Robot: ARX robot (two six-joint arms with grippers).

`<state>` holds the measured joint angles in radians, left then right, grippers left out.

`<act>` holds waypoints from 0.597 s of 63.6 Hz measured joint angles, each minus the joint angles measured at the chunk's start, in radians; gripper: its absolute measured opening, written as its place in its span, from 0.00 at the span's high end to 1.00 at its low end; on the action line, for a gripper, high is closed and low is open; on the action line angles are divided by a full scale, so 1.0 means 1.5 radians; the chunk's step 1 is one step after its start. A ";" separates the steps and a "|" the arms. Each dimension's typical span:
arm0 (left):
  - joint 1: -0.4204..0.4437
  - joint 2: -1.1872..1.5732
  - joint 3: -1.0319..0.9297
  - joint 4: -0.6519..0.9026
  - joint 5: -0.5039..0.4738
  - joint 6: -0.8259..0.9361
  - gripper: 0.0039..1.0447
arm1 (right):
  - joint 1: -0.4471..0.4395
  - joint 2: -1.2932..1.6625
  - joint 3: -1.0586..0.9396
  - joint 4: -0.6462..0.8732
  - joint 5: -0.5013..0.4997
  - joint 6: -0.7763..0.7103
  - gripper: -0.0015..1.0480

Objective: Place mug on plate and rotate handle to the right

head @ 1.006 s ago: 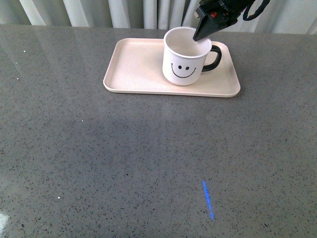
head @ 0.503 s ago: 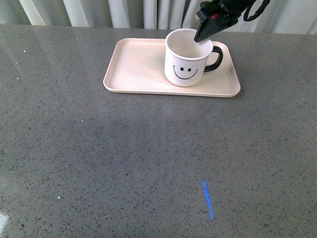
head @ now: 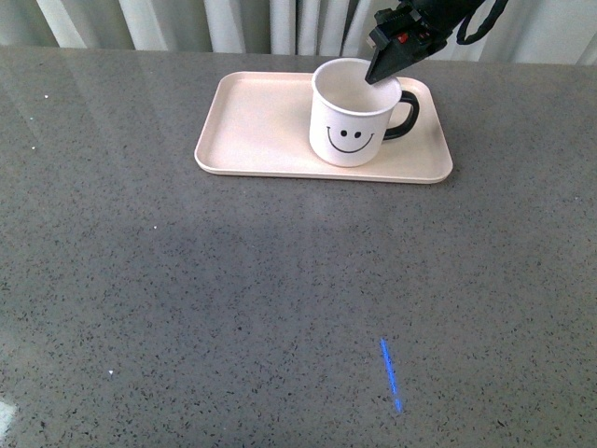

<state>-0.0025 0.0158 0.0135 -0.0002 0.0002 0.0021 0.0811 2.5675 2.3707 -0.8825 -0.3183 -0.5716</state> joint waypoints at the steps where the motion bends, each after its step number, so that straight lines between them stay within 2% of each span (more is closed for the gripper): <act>1: 0.000 0.000 0.000 0.000 0.000 0.000 0.09 | 0.000 0.000 0.000 0.000 0.001 0.000 0.98; 4: 0.000 0.000 0.000 0.000 0.000 0.000 0.09 | 0.000 0.001 -0.001 0.001 0.002 -0.002 0.97; 20: 0.000 0.000 0.000 0.000 0.000 0.000 0.09 | 0.001 0.002 -0.007 0.003 0.011 -0.004 0.59; 26: 0.000 0.000 0.000 0.000 0.000 0.000 0.09 | 0.001 0.002 -0.005 0.002 0.012 -0.004 0.48; 29: 0.000 0.000 0.000 0.000 0.000 0.000 0.09 | 0.001 0.002 -0.004 0.002 0.012 -0.004 0.42; 31: 0.000 0.000 0.000 0.000 0.000 0.000 0.09 | 0.001 0.002 -0.004 0.002 0.013 -0.004 0.32; 38: 0.000 0.000 0.000 0.000 0.000 0.000 0.09 | 0.001 0.001 -0.004 0.007 0.020 -0.003 0.17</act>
<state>-0.0025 0.0158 0.0135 -0.0002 0.0002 0.0021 0.0826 2.5683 2.3642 -0.8722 -0.2882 -0.5762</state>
